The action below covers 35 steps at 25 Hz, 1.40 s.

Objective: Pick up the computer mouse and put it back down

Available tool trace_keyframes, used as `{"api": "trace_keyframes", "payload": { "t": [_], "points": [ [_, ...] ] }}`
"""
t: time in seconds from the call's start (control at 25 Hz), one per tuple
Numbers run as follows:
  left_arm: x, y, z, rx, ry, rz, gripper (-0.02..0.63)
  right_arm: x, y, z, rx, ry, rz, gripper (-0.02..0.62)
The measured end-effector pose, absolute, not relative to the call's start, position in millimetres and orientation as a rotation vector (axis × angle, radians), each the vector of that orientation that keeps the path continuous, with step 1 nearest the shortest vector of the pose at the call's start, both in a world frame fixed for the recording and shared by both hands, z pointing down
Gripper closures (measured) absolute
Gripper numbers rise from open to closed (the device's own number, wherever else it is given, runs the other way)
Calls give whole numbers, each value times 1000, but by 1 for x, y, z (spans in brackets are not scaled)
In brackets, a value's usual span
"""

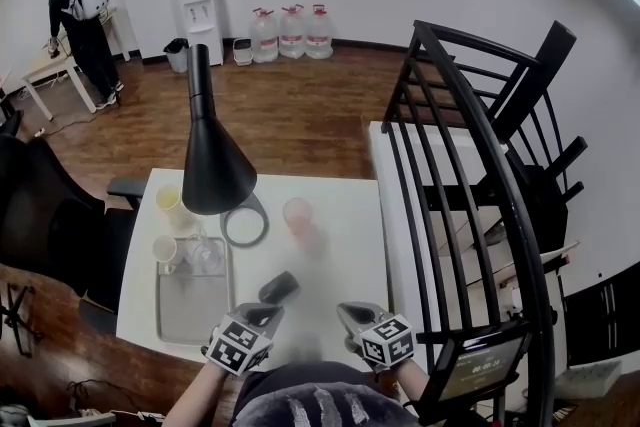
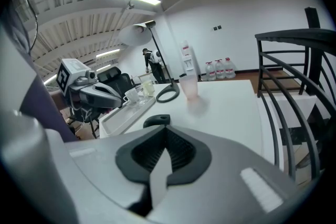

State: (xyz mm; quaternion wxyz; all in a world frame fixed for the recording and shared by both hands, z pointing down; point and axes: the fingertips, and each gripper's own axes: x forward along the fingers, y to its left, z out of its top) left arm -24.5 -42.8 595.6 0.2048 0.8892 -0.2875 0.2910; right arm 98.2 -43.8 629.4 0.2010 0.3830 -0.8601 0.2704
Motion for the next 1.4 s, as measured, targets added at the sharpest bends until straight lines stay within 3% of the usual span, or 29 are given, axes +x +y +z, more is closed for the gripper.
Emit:
{"api": "trace_keyframes", "payload": {
  "t": [1.4],
  "points": [
    [-28, -33, 603, 2468, -796, 860, 591, 96, -44, 626, 1090, -2418, 698, 593]
  ]
}}
